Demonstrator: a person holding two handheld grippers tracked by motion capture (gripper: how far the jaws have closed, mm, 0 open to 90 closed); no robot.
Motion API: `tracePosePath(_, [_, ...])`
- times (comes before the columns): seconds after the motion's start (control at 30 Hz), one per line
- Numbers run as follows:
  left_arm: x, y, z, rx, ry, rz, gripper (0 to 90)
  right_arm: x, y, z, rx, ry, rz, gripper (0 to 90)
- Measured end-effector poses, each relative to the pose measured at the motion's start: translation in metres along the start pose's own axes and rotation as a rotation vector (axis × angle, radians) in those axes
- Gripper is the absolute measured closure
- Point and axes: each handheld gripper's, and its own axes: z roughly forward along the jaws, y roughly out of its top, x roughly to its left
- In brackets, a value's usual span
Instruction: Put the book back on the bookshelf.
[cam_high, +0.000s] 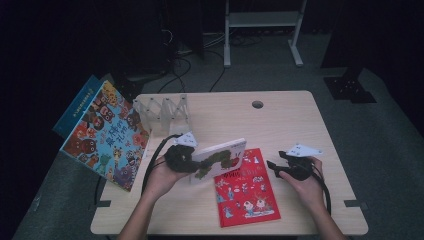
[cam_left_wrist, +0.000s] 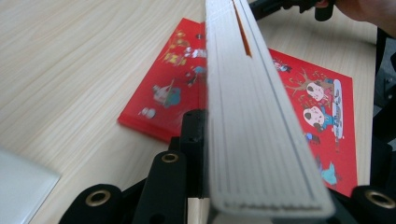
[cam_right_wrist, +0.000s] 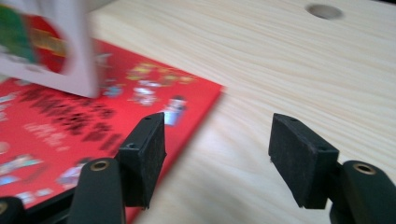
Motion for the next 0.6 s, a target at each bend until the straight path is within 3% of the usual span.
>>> tracePosePath(0.33, [0.013,-0.025,-0.038,-0.053,0.056,-0.077,75.4,-0.032,-0.007,0.006,0.064,-0.088,0.077,26.5])
tracePosePath(0.47, [0.016,-0.033,-0.048,-0.063,0.072,-0.094,75.4,-0.039,-0.007,0.009,0.085,-0.109,0.103,23.8])
tracePosePath(0.6, [0.02,-0.042,-0.06,-0.077,0.095,-0.117,75.4,-0.045,-0.012,0.014,0.13,-0.165,0.107,18.0])
